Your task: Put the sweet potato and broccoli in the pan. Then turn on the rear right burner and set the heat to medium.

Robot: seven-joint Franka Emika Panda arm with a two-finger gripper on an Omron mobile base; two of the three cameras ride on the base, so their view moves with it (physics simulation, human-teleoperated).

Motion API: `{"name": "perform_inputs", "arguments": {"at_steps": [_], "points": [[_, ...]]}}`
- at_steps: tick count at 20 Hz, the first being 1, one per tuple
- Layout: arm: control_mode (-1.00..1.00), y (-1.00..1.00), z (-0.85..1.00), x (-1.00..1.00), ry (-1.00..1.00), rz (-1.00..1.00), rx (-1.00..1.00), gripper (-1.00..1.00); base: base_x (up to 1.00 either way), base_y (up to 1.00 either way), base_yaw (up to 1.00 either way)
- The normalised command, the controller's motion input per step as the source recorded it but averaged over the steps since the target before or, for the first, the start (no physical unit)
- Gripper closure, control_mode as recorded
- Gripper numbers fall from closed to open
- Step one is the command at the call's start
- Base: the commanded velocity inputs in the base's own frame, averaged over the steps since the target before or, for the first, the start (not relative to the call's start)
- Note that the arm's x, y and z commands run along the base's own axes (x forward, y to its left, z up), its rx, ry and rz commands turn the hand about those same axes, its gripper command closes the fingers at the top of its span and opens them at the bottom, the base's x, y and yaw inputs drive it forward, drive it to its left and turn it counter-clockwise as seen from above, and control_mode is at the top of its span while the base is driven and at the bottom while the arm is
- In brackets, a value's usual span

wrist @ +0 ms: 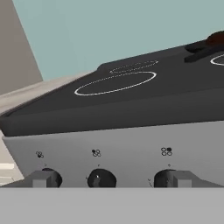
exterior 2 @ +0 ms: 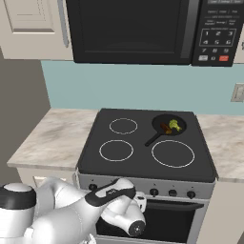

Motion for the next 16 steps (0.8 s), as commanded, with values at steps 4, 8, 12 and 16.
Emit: {"name": "perform_inputs", "arguments": {"at_steps": [4,8,12,16], "points": [[-1.0,0.0,-0.13,0.1,0.0,-0.1,0.0,-1.0,0.0,0.0,0.0],[-1.0,0.0,-0.1,0.14,0.0,-0.07,0.0,-1.0,0.0,0.0,0.0],[-1.0,0.0,-0.05,0.21,0.0,-0.05,0.0,-1.0,0.0,0.0,0.0],[-1.0,0.0,-0.04,0.15,0.0,-0.01,0.0,-1.0,0.0,0.0,0.0]]}}
